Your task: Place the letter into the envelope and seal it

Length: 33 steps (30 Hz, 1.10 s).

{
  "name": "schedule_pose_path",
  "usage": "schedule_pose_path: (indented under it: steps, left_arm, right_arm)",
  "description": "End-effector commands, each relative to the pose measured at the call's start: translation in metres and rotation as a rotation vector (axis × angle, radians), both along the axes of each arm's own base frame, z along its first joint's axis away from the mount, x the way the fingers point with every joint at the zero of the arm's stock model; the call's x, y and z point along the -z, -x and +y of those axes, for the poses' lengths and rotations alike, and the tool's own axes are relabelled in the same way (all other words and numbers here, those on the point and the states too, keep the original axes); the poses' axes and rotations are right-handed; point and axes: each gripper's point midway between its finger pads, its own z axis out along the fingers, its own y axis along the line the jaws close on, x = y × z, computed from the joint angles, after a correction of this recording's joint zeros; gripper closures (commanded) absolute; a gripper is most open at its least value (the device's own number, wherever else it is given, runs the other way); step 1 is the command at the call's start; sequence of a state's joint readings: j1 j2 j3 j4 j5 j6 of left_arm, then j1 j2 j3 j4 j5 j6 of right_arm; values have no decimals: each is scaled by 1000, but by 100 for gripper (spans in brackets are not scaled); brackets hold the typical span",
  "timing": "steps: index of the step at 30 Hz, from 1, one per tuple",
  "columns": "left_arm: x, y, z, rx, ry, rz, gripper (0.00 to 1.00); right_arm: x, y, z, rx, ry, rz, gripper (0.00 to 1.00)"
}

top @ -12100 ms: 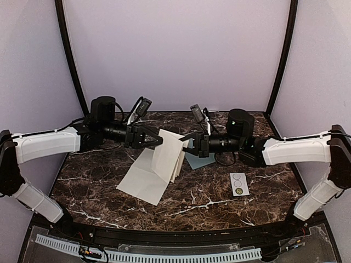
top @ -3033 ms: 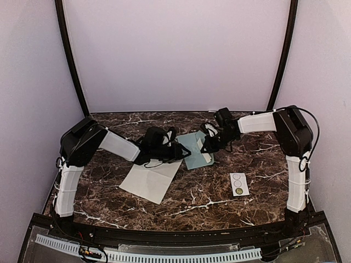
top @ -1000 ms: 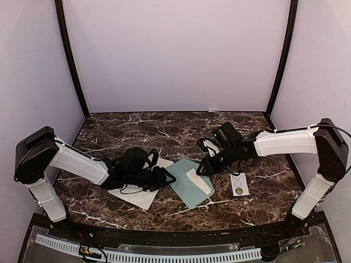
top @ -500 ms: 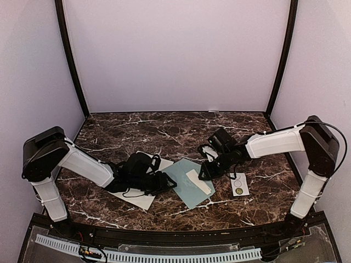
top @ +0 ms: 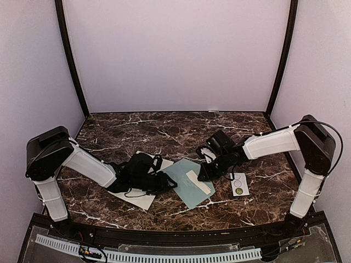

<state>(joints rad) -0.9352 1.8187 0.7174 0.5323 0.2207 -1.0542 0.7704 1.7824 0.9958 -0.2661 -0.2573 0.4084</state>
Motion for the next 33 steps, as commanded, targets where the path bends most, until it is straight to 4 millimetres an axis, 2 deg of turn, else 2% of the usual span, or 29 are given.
schedule_pose_path:
  steps: [1,13,26,28,33]
  left_arm:
    - [23,8,9,8,-72,37,68]
    - [23,8,6,15,-68,41,72]
    - [16,4,1,23,-55,24,73]
    - [16,1,5,10,-76,9,72]
    - [2,-5,9,10,-122,-35,66]
  right_arm:
    - [7,6,7,-10,-27,34,87]
    - [5,17,23,-66,-85,78,90]
    - [-2,19,33,-83,-92,69,92]
    - [-6,16,30,-74,-76,47,89]
    - [-23,10,24,-59,-62,-6,73]
